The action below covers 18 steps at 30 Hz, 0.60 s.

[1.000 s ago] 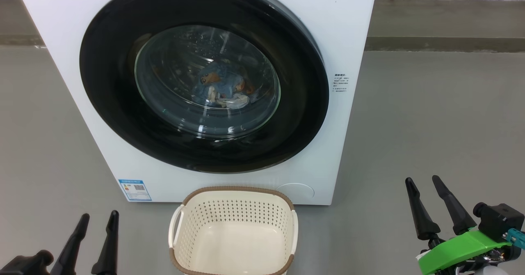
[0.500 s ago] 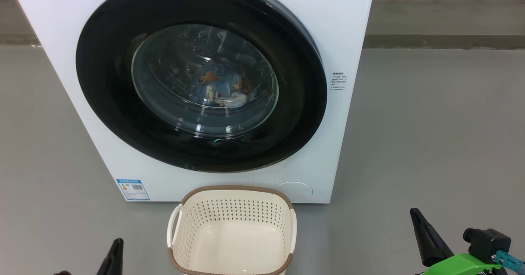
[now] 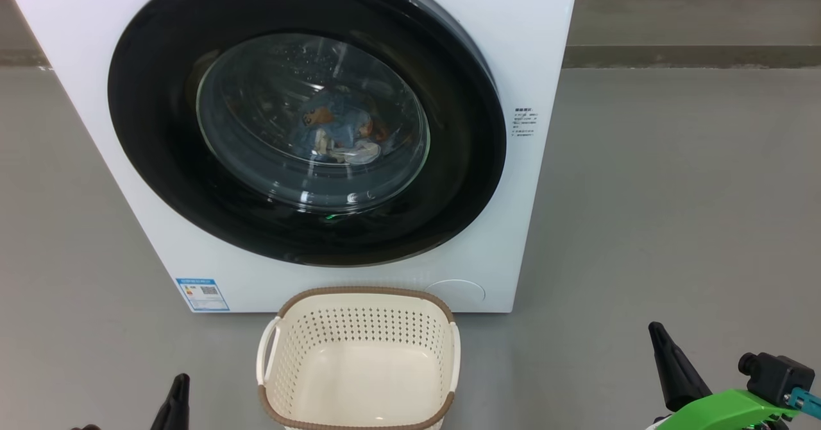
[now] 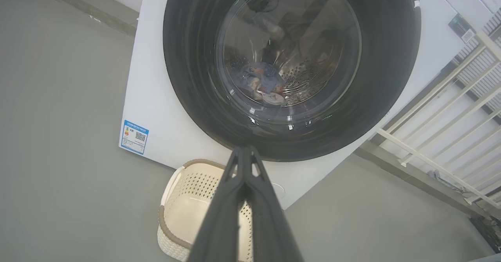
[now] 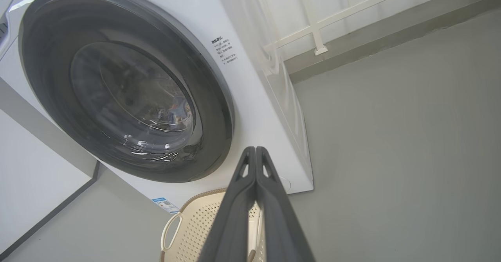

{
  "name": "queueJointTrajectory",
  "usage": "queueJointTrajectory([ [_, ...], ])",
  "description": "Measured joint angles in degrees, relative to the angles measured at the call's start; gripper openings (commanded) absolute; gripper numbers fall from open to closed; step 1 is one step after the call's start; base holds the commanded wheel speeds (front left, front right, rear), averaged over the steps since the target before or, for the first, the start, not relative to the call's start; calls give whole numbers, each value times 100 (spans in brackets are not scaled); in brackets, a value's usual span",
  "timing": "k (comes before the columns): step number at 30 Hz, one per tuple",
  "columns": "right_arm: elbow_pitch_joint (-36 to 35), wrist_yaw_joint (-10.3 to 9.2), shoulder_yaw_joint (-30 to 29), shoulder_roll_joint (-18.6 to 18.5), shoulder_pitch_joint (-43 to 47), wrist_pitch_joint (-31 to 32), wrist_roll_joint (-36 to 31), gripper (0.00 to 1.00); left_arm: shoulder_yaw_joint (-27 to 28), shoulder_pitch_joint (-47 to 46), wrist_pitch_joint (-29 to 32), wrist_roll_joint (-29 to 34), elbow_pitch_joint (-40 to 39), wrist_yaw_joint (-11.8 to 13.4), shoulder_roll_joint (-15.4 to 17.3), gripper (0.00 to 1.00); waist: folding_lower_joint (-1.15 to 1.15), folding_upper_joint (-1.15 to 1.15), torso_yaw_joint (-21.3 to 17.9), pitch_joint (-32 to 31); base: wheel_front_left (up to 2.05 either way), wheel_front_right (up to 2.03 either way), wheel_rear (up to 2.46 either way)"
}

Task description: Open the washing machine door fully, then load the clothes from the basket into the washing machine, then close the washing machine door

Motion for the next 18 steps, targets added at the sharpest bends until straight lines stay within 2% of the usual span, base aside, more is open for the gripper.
queueJointTrajectory([
  [18, -56, -1, -237, 116, -27, 298, 951, 0, 259, -115, 227, -728, 55, -91, -233, 0, 0, 0, -83, 82, 0, 0, 0],
])
